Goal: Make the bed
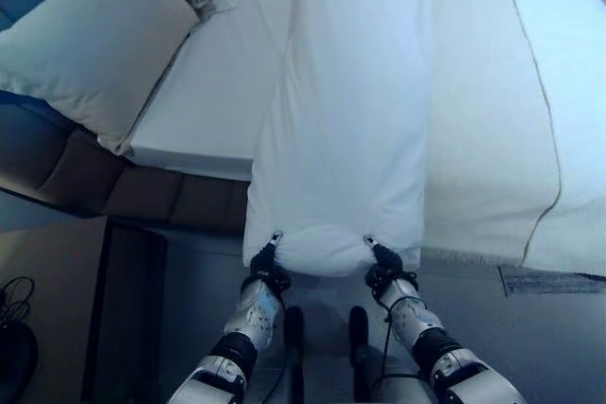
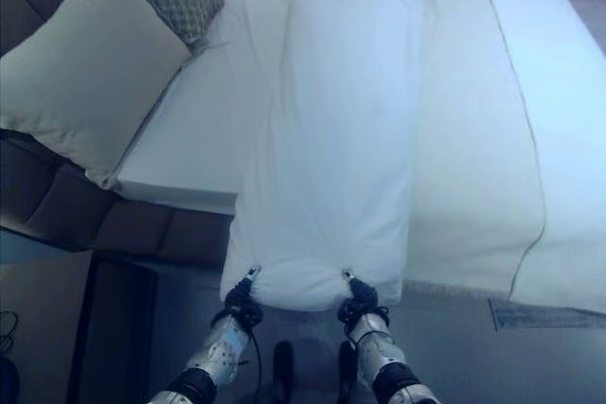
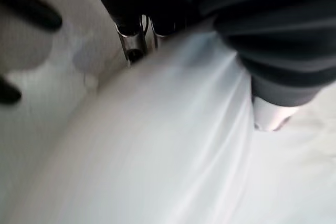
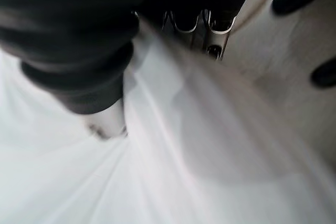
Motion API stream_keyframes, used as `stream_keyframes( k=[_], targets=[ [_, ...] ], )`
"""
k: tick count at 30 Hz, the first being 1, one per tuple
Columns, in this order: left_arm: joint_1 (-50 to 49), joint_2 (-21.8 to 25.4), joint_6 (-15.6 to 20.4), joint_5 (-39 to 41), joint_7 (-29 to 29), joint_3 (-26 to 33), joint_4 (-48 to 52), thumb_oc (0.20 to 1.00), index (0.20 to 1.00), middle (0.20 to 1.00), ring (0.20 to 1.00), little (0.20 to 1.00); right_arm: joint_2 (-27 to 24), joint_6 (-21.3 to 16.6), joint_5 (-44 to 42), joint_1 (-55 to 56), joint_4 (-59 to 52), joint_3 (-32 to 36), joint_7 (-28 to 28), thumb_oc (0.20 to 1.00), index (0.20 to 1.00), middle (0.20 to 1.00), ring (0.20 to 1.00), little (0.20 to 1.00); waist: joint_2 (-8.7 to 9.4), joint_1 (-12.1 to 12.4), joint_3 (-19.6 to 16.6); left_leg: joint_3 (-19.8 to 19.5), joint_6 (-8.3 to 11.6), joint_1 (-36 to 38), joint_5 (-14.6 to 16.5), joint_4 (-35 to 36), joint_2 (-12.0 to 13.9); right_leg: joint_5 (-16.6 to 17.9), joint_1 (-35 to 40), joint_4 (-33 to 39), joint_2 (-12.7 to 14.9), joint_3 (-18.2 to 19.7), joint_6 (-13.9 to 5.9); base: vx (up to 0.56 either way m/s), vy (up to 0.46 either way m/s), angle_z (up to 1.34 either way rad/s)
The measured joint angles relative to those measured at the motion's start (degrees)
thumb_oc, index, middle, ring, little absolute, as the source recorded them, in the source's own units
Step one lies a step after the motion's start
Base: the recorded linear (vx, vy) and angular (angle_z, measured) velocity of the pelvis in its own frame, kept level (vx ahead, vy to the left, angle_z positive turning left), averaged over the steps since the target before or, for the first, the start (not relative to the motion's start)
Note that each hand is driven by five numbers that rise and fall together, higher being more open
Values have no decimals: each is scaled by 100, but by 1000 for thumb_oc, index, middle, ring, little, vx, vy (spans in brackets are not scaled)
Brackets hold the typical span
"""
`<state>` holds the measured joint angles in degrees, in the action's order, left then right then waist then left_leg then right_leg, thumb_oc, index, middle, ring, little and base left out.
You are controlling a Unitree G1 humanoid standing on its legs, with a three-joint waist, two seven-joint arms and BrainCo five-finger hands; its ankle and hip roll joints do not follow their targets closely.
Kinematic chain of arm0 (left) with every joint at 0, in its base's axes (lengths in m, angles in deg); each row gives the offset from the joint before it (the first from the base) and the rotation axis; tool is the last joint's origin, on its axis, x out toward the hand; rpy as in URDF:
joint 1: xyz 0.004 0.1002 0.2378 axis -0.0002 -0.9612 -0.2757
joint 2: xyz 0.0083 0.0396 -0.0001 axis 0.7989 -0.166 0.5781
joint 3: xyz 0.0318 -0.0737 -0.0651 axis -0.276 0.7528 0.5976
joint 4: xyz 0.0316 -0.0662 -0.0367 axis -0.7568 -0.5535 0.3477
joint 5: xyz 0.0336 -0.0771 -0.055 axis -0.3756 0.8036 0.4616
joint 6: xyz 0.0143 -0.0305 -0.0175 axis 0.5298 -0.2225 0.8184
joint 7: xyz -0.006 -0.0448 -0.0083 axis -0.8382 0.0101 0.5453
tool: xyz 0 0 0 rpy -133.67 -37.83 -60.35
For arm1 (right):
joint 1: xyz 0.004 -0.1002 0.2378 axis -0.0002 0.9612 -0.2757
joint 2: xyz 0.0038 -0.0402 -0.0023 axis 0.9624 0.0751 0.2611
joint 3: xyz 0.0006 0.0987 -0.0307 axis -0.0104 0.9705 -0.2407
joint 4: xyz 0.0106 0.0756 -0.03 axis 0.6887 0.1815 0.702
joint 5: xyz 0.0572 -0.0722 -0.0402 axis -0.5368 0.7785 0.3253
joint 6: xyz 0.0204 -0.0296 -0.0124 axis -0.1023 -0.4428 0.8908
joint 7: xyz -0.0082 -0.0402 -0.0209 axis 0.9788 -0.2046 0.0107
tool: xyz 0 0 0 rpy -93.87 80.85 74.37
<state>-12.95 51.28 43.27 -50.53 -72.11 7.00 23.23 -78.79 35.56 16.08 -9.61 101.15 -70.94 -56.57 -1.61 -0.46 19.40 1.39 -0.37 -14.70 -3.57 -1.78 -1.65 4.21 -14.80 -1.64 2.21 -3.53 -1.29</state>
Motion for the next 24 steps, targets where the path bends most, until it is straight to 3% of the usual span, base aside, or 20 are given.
stream_keyframes(
  k=[11, 20, 24],
  targets=[
    [-41, 981, -39, -498, -507, 407, -1021, 1000, 1000, 1000, 1000, 1000, -977, 129, 424, 89, 1331, 261, 478, 1000, 1000, 1000, 1000, 1000, -4, -4, 205, 172, -29, 134, -126, 459, 5, 207, 134, 555, -12, 100, 0, 22, -14, -6],
    [-165, 1015, -247, -1135, -527, 416, -1193, 1000, 1000, 1000, 1000, 1000, -1162, 366, 901, 438, 1655, 678, 502, 1000, 1000, 1000, 1000, 1000, -8, -27, 206, 156, 17, 422, -264, 676, 37, 288, 381, 685, -49, 80, -2, 19, -38, 1],
    [-331, 1048, -290, -1133, -578, 828, -1002, 1000, 1000, 1000, 1000, 1000, -1291, 413, 1058, 693, 1174, 987, 693, 1000, 1000, 1000, 1000, 1000, -62, -69, 217, 127, 18, 548, -286, 676, 41, 285, 514, 683, -54, 53, -6, 19, -68, 4]
  ],
)
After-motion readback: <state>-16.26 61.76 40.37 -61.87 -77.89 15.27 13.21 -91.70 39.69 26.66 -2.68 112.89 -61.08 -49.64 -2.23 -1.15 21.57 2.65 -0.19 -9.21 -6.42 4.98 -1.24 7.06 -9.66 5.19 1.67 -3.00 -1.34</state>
